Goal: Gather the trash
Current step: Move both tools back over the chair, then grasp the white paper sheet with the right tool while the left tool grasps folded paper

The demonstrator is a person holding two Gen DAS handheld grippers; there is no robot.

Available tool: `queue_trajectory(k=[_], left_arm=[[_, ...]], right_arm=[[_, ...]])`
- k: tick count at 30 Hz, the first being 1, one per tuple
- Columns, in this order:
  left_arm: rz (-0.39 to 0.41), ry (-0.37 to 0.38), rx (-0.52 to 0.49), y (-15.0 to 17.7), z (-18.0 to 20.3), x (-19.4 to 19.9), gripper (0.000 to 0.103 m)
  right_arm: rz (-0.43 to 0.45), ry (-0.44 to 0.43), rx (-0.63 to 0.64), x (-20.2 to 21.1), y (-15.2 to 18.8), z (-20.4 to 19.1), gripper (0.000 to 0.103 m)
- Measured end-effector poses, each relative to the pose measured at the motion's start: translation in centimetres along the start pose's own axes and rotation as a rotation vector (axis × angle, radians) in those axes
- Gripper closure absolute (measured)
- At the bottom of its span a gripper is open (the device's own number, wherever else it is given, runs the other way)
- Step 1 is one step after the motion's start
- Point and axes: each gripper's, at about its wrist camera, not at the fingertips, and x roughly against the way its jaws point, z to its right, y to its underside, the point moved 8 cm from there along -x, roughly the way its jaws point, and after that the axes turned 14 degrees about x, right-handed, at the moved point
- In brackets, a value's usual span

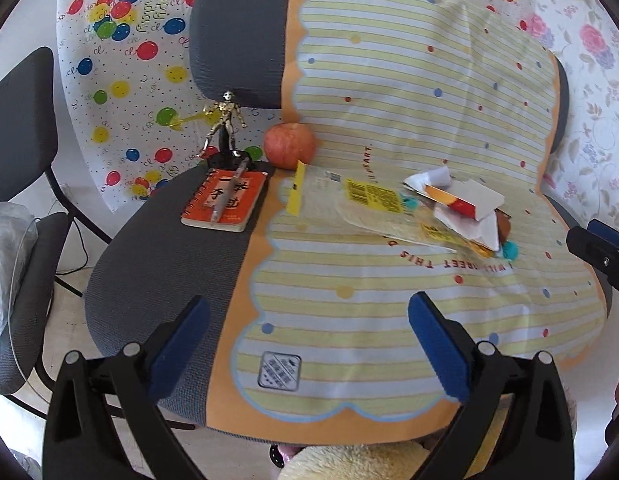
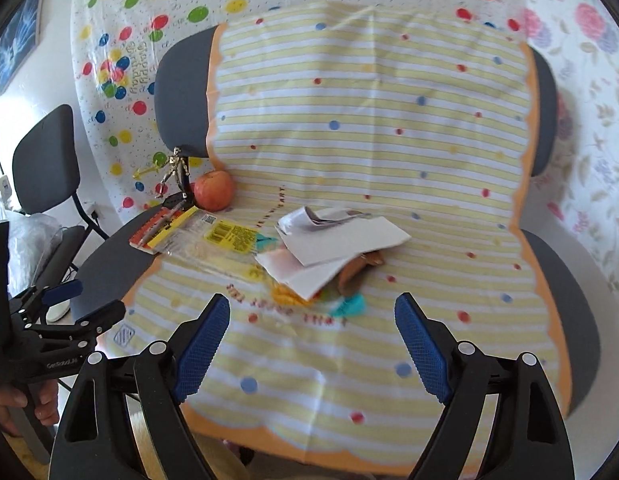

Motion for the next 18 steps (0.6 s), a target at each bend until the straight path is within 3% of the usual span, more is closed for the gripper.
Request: queue_trajectory(k=[2,8,14,16,18], left_arm=[[-0.005,-0.006,0.021,-1.0,-0.5,-0.9,0.007],[-0.017,-0.03,0.049,-2.6,-1.5,-3.0,0.007],[-0.027,-0.036,0.055,-2.9,-1.8,-4.1,0.007],[-0.033,-0.029,0.052,-2.9,-1.6,-4.2,0.007],[-0.03,-0.029,0.043,-2.8,-1.3,-4.0,0.007]], right_arm=[[-0.023,-0.004,0.026,-2.3,-0.8,-0.1,0.021],[-0.106,-0.011,0.109,-9.0,-1.5,-0.7,0.041],[-0.19,0.045,0.21,-13.4,-1.0,-1.0,0.06],[-0.197,0.076,0.264,-13.9,-0.9,-1.0,0.07],[-0.196,0.103,0.316,-13.7,-1.0,-1.0,0.096]])
